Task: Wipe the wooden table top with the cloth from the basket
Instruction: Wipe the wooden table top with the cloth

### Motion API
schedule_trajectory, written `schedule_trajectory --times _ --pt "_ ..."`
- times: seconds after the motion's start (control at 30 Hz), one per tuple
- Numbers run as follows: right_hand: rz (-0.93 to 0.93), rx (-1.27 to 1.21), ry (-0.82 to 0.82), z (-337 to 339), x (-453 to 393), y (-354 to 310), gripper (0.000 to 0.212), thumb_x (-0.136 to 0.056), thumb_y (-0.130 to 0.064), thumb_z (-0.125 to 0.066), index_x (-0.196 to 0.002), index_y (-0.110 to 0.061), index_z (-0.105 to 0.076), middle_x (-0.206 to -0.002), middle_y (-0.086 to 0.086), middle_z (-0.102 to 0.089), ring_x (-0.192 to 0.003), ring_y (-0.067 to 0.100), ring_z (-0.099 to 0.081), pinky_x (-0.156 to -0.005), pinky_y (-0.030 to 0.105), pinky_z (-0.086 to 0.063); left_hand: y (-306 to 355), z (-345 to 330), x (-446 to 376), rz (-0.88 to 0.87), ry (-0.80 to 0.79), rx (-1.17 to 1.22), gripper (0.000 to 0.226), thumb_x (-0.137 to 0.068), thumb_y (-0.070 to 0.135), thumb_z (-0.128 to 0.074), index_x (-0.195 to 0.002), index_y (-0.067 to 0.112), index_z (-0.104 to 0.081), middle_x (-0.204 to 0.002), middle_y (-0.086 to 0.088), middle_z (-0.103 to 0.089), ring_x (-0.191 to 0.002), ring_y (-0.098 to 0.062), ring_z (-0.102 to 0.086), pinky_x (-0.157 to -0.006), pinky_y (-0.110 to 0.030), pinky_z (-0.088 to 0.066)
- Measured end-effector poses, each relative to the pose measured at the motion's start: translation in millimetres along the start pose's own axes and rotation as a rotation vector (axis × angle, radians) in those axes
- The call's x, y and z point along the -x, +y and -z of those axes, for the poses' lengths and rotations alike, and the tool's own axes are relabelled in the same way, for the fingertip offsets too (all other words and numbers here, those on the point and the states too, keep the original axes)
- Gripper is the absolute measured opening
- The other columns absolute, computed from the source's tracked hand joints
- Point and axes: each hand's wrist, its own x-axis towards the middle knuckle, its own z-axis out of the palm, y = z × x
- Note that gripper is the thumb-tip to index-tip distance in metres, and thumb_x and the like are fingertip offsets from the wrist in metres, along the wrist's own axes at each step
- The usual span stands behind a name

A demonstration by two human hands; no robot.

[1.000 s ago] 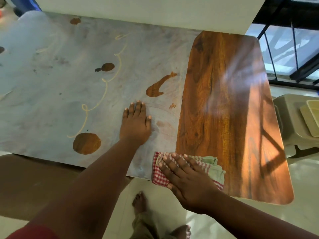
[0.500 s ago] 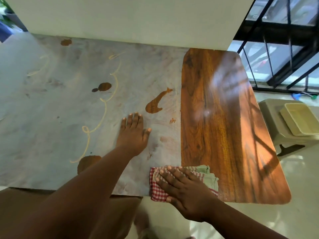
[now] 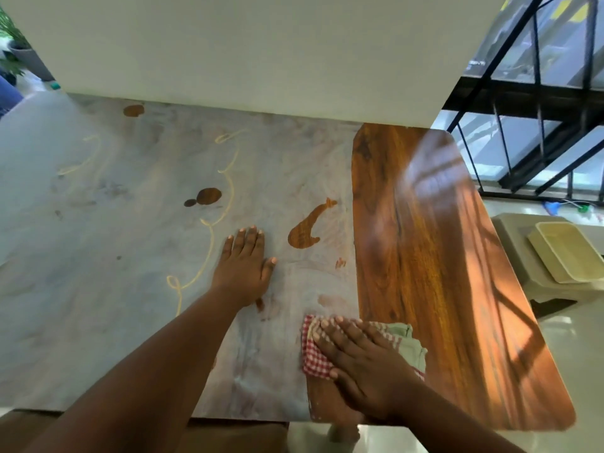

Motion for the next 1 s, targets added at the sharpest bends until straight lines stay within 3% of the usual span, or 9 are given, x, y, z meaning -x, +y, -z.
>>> schedule_trajectory --times 0.1,0.2,0.47,0.63,0.87,1.0 --pt "0.016 -0.027 0.005 8.3 -31.7 21.4 0.055 -0.099 -0.054 -0.006 -0.149 -0.04 0.011 -0.158 -0.007 0.002 -0.144 0.013 0.013 -0.115 0.045 0.012 -4.3 6.2 -18.0 0.005 0.031 0.009 0.066 -0.099 0.047 -0.017 -0.151 0.01 -0.003 -0.16 -0.01 0.002 -0.147 -0.025 0.008 -0.116 -0.039 0.01" --pt "0.013 -0.009 0.035 16.7 -64.8 44.4 0.056 -0.096 -0.056 -0.001 -0.147 -0.041 0.017 -0.157 -0.008 0.01 -0.141 0.011 0.022 -0.112 0.036 0.017 -8.1 12.4 -35.9 -0.003 0.056 -0.003 0.066 -0.098 0.047 -0.017 -0.151 0.01 -0.004 -0.16 -0.011 0.0 -0.147 -0.026 0.007 -0.116 -0.038 0.01" --pt "0.013 0.006 0.084 39.9 -140.6 93.6 0.057 -0.095 -0.057 0.002 -0.147 -0.038 0.015 -0.156 -0.009 0.014 -0.141 0.01 0.023 -0.114 0.038 0.013 -2.3 14.5 -93.3 -0.045 0.087 -0.019 0.065 -0.099 0.046 -0.017 -0.151 0.01 -0.004 -0.16 -0.012 -0.001 -0.147 -0.026 0.005 -0.115 -0.036 0.012" --pt "0.013 0.017 0.125 55.8 -182.3 124.1 0.059 -0.095 -0.056 -0.001 -0.15 -0.035 0.007 -0.154 -0.009 0.013 -0.141 0.012 0.02 -0.109 0.033 0.02 5.8 14.6 -133.5 -0.05 0.106 -0.005 0.064 -0.1 0.044 -0.02 -0.151 0.009 -0.008 -0.16 -0.013 -0.005 -0.147 -0.027 0.001 -0.116 -0.038 0.009" --pt "0.032 0.01 0.158 72.6 -236.3 166.6 0.061 -0.094 -0.059 0.003 -0.15 -0.035 0.007 -0.153 -0.01 0.014 -0.14 0.01 0.02 -0.109 0.033 0.02 9.9 18.5 -182.8 -0.021 0.109 0.0 0.062 -0.101 0.042 -0.02 -0.15 0.007 -0.006 -0.16 -0.014 -0.004 -0.147 -0.028 0.002 -0.117 -0.04 0.007" --pt "0.036 0.01 0.174 83.6 -274.4 195.8 0.06 -0.095 -0.057 -0.001 -0.15 -0.034 0.006 -0.155 -0.008 0.012 -0.139 0.009 0.019 -0.11 0.034 0.017 13.2 15.0 -200.9 -0.009 0.123 0.036 0.069 -0.095 0.048 -0.012 -0.15 0.008 -0.006 -0.16 -0.012 -0.005 -0.147 -0.026 0.002 -0.118 -0.039 0.008"
